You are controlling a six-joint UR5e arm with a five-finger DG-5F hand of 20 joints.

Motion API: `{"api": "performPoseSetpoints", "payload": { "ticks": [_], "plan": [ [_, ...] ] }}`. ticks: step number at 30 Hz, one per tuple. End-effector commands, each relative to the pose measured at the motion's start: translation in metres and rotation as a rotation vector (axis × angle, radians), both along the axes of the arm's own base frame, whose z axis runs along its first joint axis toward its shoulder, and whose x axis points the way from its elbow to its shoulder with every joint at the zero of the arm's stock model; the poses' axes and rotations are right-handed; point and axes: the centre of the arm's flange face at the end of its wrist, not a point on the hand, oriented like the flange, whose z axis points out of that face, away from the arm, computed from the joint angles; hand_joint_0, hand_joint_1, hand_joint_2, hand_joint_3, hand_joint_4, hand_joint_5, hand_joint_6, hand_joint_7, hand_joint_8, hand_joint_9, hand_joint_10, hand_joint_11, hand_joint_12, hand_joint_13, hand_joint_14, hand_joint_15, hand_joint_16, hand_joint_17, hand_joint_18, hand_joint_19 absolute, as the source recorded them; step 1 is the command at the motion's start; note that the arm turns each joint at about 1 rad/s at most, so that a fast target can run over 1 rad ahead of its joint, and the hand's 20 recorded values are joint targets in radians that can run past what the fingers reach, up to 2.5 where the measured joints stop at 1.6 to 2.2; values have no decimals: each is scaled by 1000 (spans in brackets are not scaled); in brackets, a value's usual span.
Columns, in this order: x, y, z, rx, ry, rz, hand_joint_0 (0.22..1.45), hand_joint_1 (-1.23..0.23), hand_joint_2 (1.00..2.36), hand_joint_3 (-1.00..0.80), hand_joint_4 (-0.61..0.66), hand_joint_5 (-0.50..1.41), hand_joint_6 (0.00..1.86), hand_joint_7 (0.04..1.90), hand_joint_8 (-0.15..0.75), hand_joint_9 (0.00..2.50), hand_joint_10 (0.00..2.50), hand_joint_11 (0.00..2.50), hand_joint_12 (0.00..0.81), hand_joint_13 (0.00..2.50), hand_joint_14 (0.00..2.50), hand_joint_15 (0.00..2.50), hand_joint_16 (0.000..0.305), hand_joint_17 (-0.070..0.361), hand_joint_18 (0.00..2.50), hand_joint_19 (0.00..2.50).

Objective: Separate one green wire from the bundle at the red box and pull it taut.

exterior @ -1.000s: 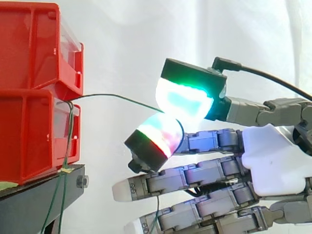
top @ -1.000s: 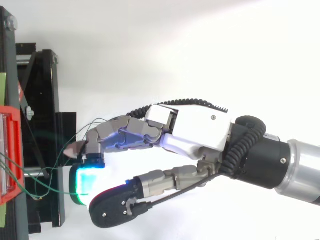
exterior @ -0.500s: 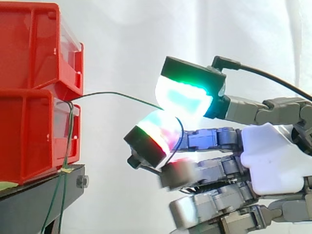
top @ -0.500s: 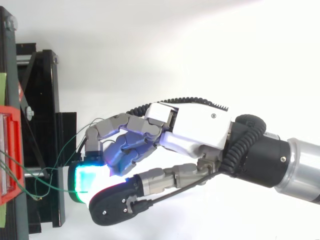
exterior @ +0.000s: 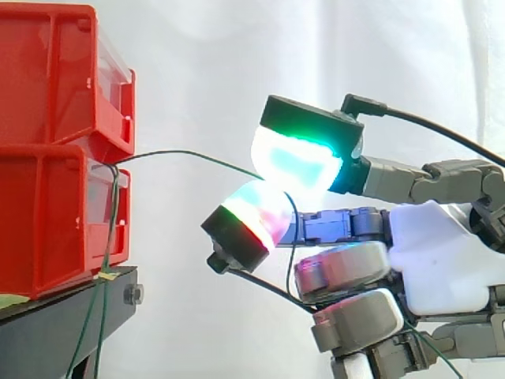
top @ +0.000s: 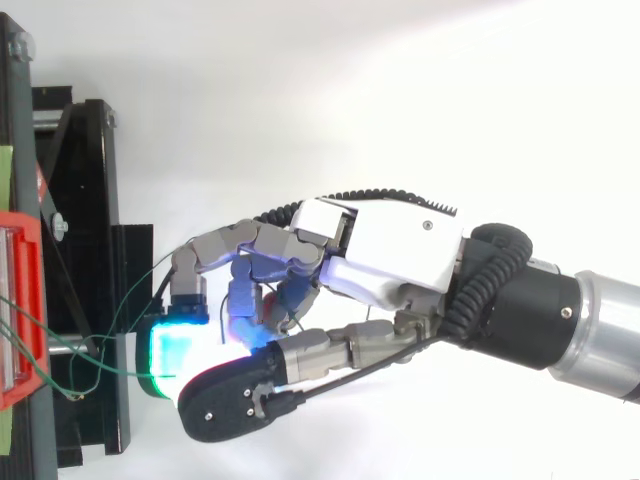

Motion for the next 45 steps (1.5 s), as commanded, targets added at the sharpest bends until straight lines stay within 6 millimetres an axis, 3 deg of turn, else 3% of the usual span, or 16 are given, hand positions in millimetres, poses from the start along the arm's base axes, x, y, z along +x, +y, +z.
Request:
{"api": "performPoseSetpoints", "payload": {
  "ticks": [1,6,11,13,16,19,23,27,31,37,41,45],
  "plan": [
    [0,-2,0,-1,1,-2,606,-814,1017,-223,-202,-92,798,1189,159,500,1115,1113,336,1330,15,1161,45,101,1072,676],
    [0,-2,0,-1,1,-3,616,-807,1016,-188,-175,-95,816,1189,203,637,857,1175,335,1475,21,933,45,101,1243,457],
    [0,-1,0,-1,1,-3,620,-800,1015,-171,-153,-95,826,1180,225,735,764,1239,357,1530,22,835,44,99,1286,335],
    [0,-2,0,-1,0,-3,620,-798,1015,-166,-149,-93,829,1180,223,730,993,1205,363,1552,23,848,45,102,1309,336],
    [0,-2,0,0,1,-3,621,-795,1014,-163,-140,-92,830,1183,224,673,1551,1073,392,1543,22,876,48,109,1296,341],
    [-1,-5,-1,-2,8,-8,622,-793,1013,-166,-143,-92,833,1172,223,666,1588,1038,421,1496,22,874,52,117,1258,358],
    [-8,-11,4,-15,54,-14,621,-791,1012,-160,-135,-90,834,1166,226,702,1189,1084,436,1386,22,843,54,121,1187,403],
    [-21,-20,24,-39,114,-21,618,-792,1012,-134,-136,-84,835,1165,226,722,1079,1082,450,1333,22,841,55,124,1147,425],
    [-26,-22,25,-55,147,-19,617,-794,1012,-123,-126,-82,835,1168,230,740,997,1085,454,1285,22,830,55,124,1111,448],
    [-22,-21,25,-62,126,-16,616,-799,1011,-113,-123,-81,836,1165,236,774,876,1090,460,1230,22,826,56,127,1079,459],
    [-18,-20,27,-55,86,-17,615,-798,1011,-106,-117,-79,835,1172,232,831,564,1186,467,1184,23,819,57,128,1042,472],
    [-16,-16,30,-49,65,-14,614,-798,1011,-105,-114,-79,836,1170,239,853,484,1196,464,1158,23,806,57,128,1014,479]
  ]
}}
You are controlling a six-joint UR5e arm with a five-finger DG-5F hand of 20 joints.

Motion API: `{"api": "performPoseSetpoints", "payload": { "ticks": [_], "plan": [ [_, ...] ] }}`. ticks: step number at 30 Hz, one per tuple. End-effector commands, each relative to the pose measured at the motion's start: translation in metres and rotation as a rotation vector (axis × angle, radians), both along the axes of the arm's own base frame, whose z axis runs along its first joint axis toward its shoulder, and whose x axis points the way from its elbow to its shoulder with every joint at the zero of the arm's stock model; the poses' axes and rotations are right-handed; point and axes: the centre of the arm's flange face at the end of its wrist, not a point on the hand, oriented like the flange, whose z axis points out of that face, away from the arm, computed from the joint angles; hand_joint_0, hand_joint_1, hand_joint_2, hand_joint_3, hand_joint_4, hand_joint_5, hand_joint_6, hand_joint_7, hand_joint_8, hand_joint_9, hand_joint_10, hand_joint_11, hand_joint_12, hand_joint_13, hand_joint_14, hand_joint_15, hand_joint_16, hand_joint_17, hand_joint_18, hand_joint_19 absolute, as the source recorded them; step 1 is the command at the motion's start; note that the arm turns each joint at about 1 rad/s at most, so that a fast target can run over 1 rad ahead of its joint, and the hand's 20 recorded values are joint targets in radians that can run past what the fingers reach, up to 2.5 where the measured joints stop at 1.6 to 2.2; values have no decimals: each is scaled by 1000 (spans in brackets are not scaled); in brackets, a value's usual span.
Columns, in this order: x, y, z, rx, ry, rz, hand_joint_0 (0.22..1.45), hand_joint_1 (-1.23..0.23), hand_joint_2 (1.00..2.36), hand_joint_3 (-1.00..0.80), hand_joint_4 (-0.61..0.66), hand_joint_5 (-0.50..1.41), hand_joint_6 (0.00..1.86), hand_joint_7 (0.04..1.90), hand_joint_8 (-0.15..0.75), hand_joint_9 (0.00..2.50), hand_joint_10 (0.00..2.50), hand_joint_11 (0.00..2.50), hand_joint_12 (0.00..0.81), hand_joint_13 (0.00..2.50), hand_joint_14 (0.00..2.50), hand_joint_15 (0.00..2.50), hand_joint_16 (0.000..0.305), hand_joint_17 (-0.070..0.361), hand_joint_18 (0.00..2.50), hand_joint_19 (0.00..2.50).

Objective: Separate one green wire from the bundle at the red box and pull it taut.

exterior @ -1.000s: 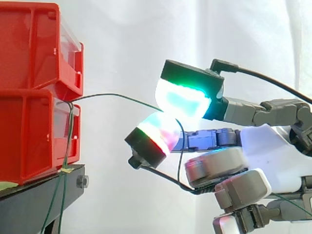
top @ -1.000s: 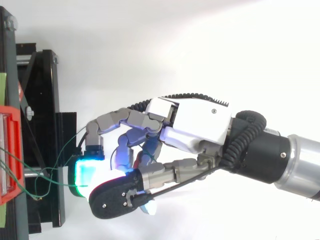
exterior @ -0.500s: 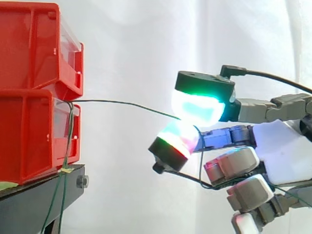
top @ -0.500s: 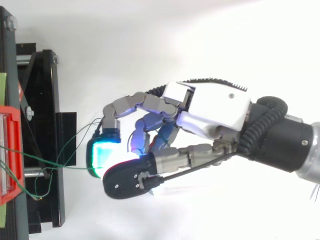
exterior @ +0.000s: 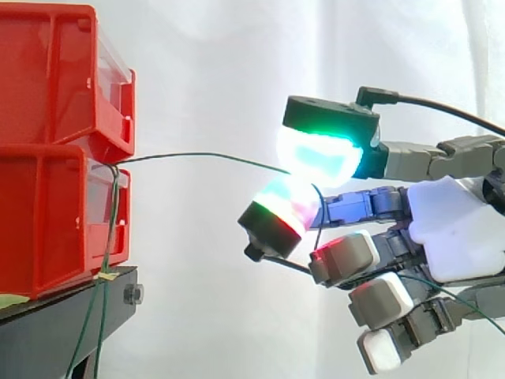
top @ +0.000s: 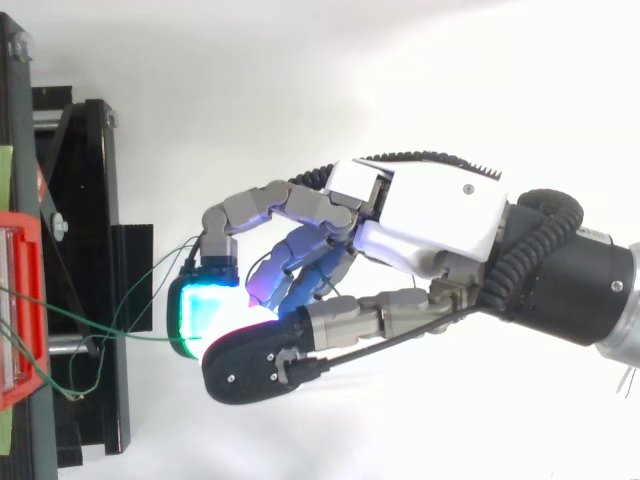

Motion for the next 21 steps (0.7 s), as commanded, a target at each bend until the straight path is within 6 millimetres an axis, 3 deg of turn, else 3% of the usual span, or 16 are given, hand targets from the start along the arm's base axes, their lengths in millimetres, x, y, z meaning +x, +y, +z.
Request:
{"api": "performPoseSetpoints", "payload": {
  "ticks": [1,11,21],
  "plan": [
    [2,4,0,3,-15,3,614,-798,1011,-105,-107,-79,836,1169,239,857,474,1183,464,1157,22,800,57,128,1012,479],
    [2,5,0,4,-15,6,610,-800,1012,-95,-106,-77,835,1171,242,937,185,1278,463,1140,22,798,57,127,994,509],
    [1,6,0,3,-13,7,607,-805,1011,-80,-102,-75,836,1175,247,996,95,1313,459,1132,22,794,57,129,991,517]
  ]
}}
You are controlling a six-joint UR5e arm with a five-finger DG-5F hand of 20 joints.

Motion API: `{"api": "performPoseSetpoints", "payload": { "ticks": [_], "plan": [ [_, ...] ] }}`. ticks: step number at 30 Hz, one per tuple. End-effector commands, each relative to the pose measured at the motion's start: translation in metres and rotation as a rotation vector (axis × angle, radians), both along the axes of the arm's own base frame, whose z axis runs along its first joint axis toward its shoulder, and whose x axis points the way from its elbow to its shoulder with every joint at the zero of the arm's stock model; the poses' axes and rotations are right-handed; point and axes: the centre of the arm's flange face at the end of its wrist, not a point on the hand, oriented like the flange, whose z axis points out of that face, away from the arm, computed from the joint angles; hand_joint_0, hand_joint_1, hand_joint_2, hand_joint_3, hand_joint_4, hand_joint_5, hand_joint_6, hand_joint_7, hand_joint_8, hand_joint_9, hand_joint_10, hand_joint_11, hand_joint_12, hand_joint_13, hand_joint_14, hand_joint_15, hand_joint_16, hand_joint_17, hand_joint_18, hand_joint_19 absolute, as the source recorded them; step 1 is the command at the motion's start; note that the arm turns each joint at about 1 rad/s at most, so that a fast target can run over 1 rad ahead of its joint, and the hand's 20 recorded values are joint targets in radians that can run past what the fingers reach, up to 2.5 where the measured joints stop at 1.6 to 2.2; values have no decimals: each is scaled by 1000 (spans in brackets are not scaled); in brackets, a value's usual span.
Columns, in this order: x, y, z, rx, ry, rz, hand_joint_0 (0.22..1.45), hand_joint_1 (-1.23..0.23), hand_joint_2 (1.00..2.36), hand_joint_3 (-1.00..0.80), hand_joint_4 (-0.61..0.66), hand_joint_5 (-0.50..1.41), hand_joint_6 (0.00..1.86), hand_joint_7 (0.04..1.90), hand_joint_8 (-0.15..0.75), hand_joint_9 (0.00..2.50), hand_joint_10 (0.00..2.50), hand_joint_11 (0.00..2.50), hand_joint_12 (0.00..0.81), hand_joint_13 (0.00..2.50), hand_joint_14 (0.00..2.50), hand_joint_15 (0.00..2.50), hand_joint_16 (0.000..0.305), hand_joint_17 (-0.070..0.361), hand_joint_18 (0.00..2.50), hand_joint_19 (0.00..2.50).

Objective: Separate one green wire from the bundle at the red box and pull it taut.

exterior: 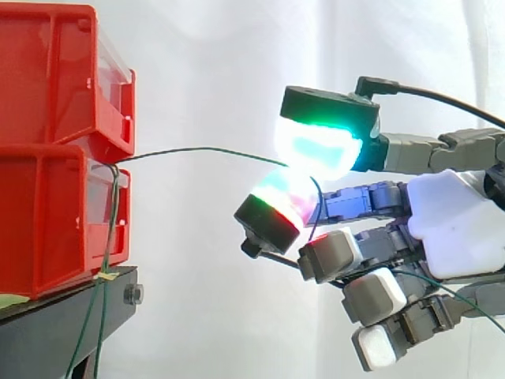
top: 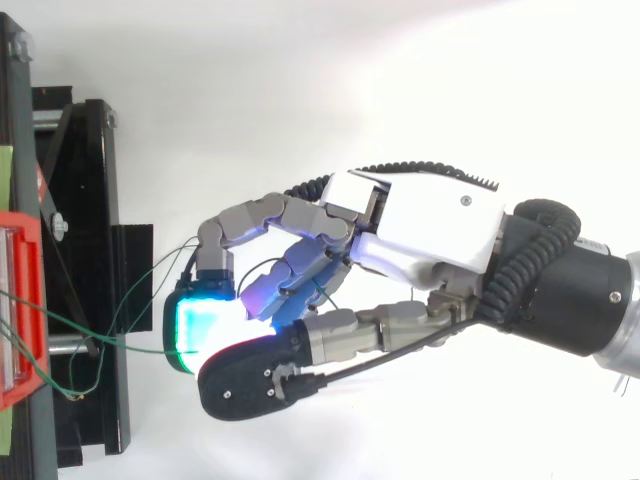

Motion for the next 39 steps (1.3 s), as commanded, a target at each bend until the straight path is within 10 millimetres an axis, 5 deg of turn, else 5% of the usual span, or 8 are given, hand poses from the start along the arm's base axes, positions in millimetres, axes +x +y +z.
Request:
{"api": "performPoseSetpoints", "payload": {
  "ticks": [1,39],
  "plan": [
    [0,-1,1,0,-1,-1,607,-805,1012,-81,-102,-75,836,1175,247,995,96,1322,459,1131,23,795,57,129,990,516],
    [0,1,-1,0,2,2,605,-808,1012,-85,-110,-76,839,1165,238,1068,2,1348,450,1120,22,789,57,129,985,555]
  ]
}}
